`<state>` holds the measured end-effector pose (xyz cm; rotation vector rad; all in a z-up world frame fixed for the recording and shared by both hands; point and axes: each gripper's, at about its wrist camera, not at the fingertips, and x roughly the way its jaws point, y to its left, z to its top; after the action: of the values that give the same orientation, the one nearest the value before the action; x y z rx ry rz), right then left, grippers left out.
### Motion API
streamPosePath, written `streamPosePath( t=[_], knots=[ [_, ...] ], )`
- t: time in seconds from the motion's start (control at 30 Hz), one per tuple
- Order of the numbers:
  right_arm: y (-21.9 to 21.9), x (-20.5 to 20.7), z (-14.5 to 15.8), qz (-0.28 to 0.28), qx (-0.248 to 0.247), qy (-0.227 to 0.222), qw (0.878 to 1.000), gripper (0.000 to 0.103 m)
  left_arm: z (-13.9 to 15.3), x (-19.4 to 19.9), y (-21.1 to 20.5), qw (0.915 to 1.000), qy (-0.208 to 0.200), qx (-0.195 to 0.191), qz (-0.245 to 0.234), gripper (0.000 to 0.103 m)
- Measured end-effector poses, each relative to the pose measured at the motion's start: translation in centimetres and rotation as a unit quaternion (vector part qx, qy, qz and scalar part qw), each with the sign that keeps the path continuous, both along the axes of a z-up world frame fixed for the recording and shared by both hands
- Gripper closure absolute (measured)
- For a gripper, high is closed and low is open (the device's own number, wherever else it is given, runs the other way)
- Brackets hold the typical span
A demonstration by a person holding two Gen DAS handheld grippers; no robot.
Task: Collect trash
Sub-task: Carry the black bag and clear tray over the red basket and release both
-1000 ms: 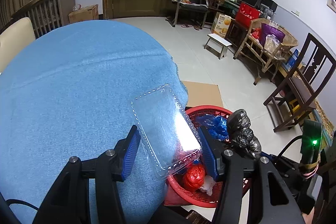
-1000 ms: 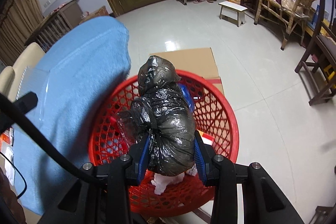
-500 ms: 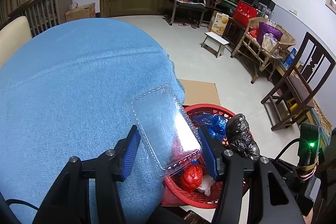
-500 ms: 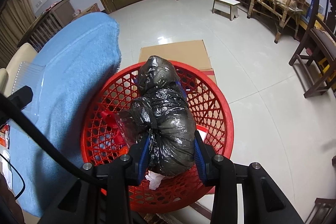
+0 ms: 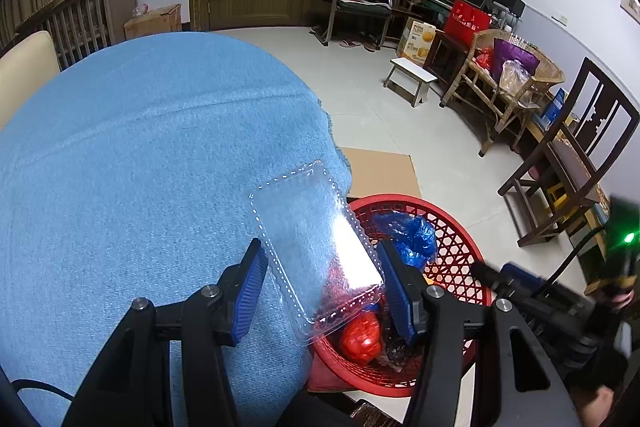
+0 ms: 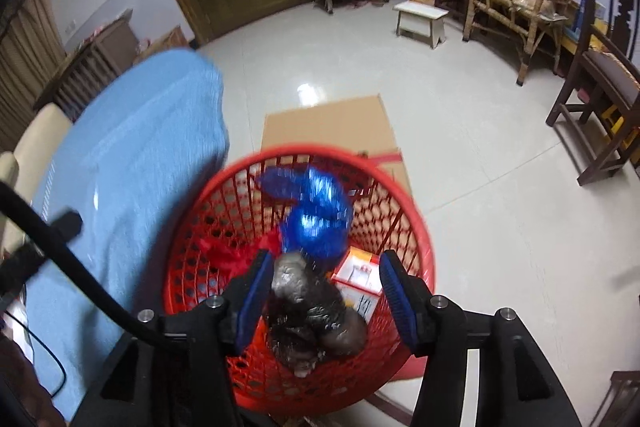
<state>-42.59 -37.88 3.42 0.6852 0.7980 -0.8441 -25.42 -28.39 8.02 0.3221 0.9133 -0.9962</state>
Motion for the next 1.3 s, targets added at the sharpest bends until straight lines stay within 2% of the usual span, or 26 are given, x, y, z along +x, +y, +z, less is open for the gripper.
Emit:
streamPosePath(
  t=[0.33, 0.83, 1.13, 1.2, 1.3],
  knots=[
    [-2.1, -1.5, 3.6, -0.035, -0.029, -0.056, 0.997, 0.042, -0.4, -1.3, -1.2, 0.9996, -0.007, 0.015, -0.022, 0.045],
    [-3.9, -3.2, 5.5, -0.067, -0.044, -0.105, 0.991, 0.041, -1.9, -3.7, -3.4, 0.9967, -0.023, 0.053, -0.058, 0.043],
    [-3.8, -3.3, 6.2, -0.070, -0.054, -0.117, 0.989, 0.040, -2.7, -3.8, -4.1, 0.9951, -0.019, 0.076, -0.060, 0.036],
    [-3.7, -3.3, 6.3, -0.070, -0.055, -0.117, 0.989, 0.040, -2.8, -3.8, -4.1, 0.9950, -0.014, 0.080, -0.059, 0.030],
    [-3.6, -3.2, 6.5, -0.068, -0.057, -0.117, 0.989, 0.040, -2.4, -3.7, -3.9, 0.9956, -0.008, 0.071, -0.060, 0.026]
  ],
)
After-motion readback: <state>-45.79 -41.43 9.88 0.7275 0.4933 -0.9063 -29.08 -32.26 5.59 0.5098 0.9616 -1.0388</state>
